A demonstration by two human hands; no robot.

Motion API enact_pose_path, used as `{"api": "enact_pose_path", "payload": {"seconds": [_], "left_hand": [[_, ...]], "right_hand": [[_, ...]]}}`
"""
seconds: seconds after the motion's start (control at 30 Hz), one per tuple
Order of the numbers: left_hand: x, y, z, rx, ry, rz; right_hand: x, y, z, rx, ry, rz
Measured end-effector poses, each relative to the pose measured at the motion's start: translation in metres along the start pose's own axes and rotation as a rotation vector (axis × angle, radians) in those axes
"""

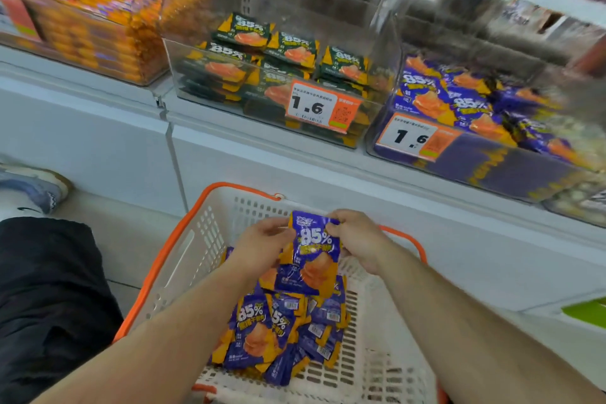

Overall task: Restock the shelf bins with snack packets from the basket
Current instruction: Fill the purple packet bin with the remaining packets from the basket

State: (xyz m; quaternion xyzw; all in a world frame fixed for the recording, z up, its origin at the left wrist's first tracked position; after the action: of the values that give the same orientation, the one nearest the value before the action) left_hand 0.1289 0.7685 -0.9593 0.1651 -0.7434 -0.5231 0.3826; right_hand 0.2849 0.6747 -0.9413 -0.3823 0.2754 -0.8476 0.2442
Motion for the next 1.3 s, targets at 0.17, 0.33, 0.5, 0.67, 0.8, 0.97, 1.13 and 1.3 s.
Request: {"api": "enact_pose_path", "payload": {"seconds": [0.17,0.33,0.5,0.67,0.8,0.97,1.13,1.3], "left_hand": [[0.011,0.045,-0.031,0.067,-0.049,-0.168],[0.023,0.105,-0.065,0.259,-0.04,-0.31],[0.036,0.156,-0.116,0.354,-0.132,-0.384],[0.044,0.21,-0.151,0.074,-0.153,-0.707],[0.031,0.256,-0.163,-0.572,0.071,-1.126],[-0.013,0.231,-0.169,-1.132,0.136,-0.973],[-0.007,0.233,-0.169,-1.125,0.218,-0.97],[-0.007,0.232,-0.168,-1.09,0.187,-0.959]], "right_hand": [[0.037,-0.041,0.054,0.104,0.202,0.182],[0.109,-0.09,0.102,0.474,0.594,0.417],[0.138,-0.094,0.126,0.485,0.757,0.434],[0.146,-0.094,0.179,0.314,0.927,0.447],[0.137,-0.103,0.241,0.306,1.007,0.388],[0.094,-0.108,0.296,0.398,0.973,0.288],[0.053,-0.098,0.31,0.449,0.875,0.155],[0.026,-0.09,0.303,0.471,0.777,0.096]]}}
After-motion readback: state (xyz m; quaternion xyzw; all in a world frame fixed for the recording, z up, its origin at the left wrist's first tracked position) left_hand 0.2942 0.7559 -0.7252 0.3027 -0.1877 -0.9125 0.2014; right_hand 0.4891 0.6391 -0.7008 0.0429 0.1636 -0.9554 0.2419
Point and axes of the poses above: each hand's wrist, its own x-axis away from the middle knuckle, its own z-axis out of the back of the hand, y = z × x, the point moved 10 cm from there along -x, towards the middle knuckle, and after that the axes turned 11 degrees about x, right-handed, at the moved point
